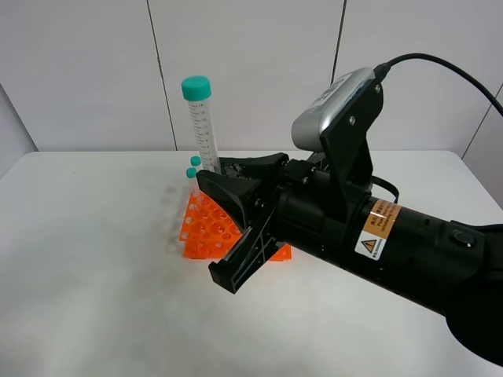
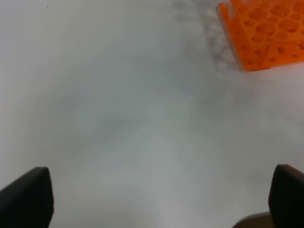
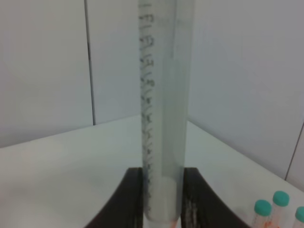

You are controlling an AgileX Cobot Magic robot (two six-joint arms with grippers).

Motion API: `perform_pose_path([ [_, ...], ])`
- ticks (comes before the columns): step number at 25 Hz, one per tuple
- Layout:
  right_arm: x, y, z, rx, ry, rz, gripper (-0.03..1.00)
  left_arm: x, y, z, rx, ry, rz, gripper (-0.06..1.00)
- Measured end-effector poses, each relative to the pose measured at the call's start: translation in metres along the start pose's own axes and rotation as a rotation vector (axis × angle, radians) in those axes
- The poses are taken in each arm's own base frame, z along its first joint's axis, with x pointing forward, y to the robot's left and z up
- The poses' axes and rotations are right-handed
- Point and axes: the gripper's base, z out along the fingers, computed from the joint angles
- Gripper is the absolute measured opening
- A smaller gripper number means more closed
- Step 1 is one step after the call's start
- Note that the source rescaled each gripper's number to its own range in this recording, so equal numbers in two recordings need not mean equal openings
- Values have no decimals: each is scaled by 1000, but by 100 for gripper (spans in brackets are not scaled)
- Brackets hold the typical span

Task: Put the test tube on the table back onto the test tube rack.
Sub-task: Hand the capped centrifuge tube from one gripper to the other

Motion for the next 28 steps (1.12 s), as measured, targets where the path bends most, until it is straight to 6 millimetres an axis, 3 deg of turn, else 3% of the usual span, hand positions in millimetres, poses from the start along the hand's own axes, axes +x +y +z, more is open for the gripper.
perform_pose_path([
  [6, 7, 0, -2, -2, 39, -15, 3, 0, 0, 0, 0, 0, 0, 100],
  [12, 28, -2, -12, 25, 102, 16, 3, 0, 0, 0, 0, 0, 0, 100],
  [24, 27, -2, -12, 33, 89, 9, 3, -5, -1, 0, 20, -57, -10, 100],
  [28, 27, -2, -12, 33, 89, -1, 3, -6, -1, -1, 106, -69, 27, 100],
])
